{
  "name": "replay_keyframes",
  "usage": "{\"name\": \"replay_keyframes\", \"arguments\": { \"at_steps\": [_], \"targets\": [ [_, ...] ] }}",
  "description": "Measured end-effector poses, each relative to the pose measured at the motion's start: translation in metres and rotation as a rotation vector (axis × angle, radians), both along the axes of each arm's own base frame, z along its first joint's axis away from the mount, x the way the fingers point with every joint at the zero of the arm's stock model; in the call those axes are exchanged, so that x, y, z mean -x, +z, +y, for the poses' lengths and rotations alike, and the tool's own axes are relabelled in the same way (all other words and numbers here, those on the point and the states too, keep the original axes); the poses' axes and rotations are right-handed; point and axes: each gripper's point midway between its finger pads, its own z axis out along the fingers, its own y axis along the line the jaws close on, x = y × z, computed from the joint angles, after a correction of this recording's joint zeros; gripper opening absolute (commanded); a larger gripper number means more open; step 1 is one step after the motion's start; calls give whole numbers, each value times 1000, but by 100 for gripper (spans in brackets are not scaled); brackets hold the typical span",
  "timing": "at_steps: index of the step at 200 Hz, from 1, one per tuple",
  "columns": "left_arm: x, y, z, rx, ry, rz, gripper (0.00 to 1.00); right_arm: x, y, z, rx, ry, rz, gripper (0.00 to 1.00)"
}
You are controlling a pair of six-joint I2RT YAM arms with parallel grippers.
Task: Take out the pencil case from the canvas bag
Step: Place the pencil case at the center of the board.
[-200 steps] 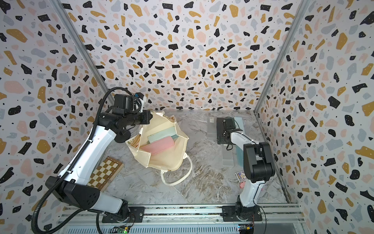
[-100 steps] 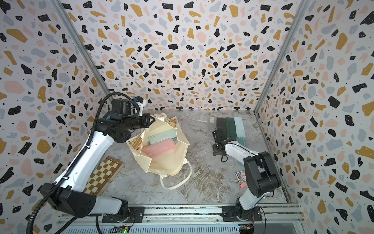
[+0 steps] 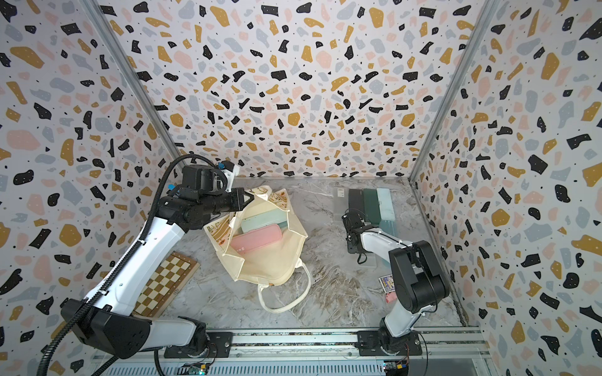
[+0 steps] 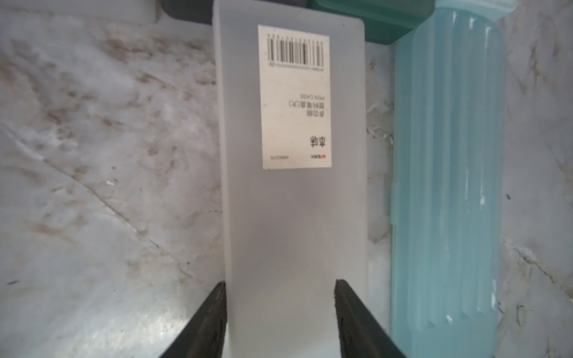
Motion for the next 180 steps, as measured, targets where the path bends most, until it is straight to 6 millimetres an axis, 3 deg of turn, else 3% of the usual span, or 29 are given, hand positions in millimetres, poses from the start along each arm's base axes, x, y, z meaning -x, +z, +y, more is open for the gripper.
{"name": "replay_keyframes", "arguments": {
  "at_steps": [31,141,180],
  "targets": [
    [0,0,0,0,1,0,0,-4,1,-8,7,-18,-7,46],
    [0,0,0,-3,0,-1,0,-11,1,-28,13,-40,-9,45],
    [0,0,0,-3,-1,0,0,-12,2,-27,11,-35,-14,55]
  ]
}}
